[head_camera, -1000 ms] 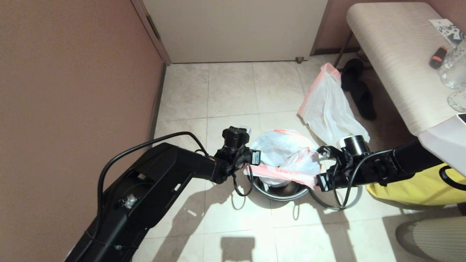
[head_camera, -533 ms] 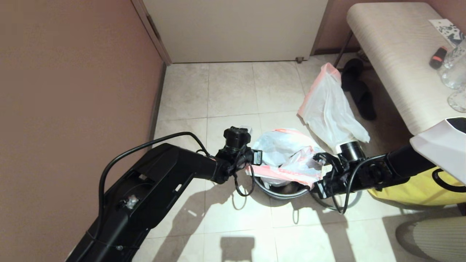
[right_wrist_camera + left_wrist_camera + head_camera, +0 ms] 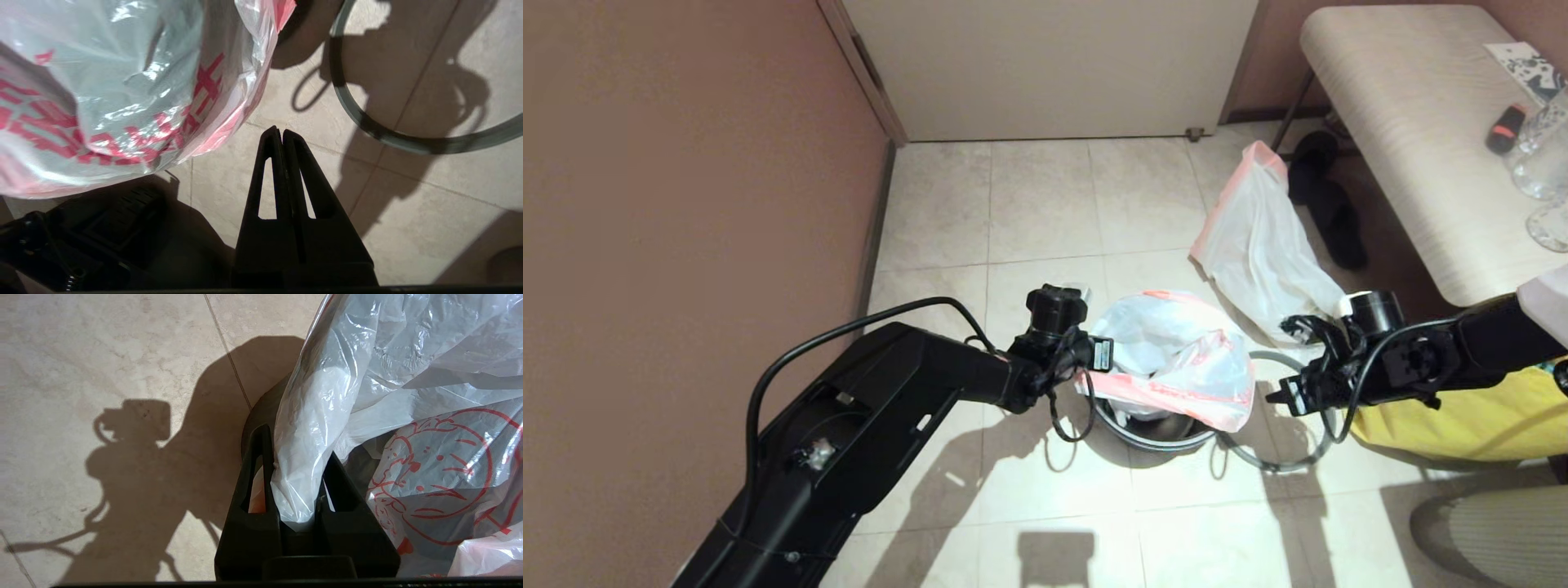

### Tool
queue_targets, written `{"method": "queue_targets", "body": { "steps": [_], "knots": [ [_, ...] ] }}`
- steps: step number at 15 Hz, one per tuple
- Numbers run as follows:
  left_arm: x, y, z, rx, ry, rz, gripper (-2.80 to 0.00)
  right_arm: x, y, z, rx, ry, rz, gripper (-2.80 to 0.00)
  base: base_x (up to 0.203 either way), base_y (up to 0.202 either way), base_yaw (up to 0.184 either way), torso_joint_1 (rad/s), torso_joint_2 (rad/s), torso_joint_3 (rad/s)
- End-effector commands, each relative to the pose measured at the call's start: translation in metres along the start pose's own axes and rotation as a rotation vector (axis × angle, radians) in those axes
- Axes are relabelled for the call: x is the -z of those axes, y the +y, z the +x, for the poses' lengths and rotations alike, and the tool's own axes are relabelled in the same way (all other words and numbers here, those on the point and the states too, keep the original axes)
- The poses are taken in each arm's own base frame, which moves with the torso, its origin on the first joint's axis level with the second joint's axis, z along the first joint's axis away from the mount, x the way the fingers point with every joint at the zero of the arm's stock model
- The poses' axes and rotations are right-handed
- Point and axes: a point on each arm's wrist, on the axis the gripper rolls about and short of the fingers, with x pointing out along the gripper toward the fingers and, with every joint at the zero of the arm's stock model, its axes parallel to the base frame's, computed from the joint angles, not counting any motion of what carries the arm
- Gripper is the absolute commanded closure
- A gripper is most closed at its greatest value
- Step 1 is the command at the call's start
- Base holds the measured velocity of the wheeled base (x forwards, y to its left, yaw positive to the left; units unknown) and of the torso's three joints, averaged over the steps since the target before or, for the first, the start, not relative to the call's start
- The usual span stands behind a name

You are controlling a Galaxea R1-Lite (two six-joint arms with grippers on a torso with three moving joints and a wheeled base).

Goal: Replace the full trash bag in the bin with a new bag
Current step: Put the new garbage bag on the trash can

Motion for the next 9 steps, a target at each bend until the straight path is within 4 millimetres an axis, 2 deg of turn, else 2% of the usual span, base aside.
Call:
{"method": "queue_targets", "body": {
  "steps": [1,3,6,9],
  "knots": [
    [0.001,0.0,0.001,-0.002,0.0,-0.001,0.0,-0.016,0.012,-0.025,-0.005,-0.065,-0.01,0.0,0.0,0.0,0.0,0.0,0.0,0.0],
    [0.002,-0.001,0.001,0.001,0.003,0.001,0.0,-0.023,0.036,-0.025,-0.108,-0.08,0.058,0.0,0.0,0.0,0.0,0.0,0.0,0.0],
    [0.003,-0.002,0.001,0.002,0.005,0.0,0.0,-0.03,0.064,-0.014,-0.205,-0.136,0.131,0.0,0.0,0.0,0.0,0.0,0.0,0.0],
    [0.0,-0.004,-0.002,0.006,0.0,-0.005,0.0,-0.032,0.075,0.0,-0.248,-0.219,0.192,0.0,0.0,0.0,0.0,0.0,0.0,0.0]
  ]
}}
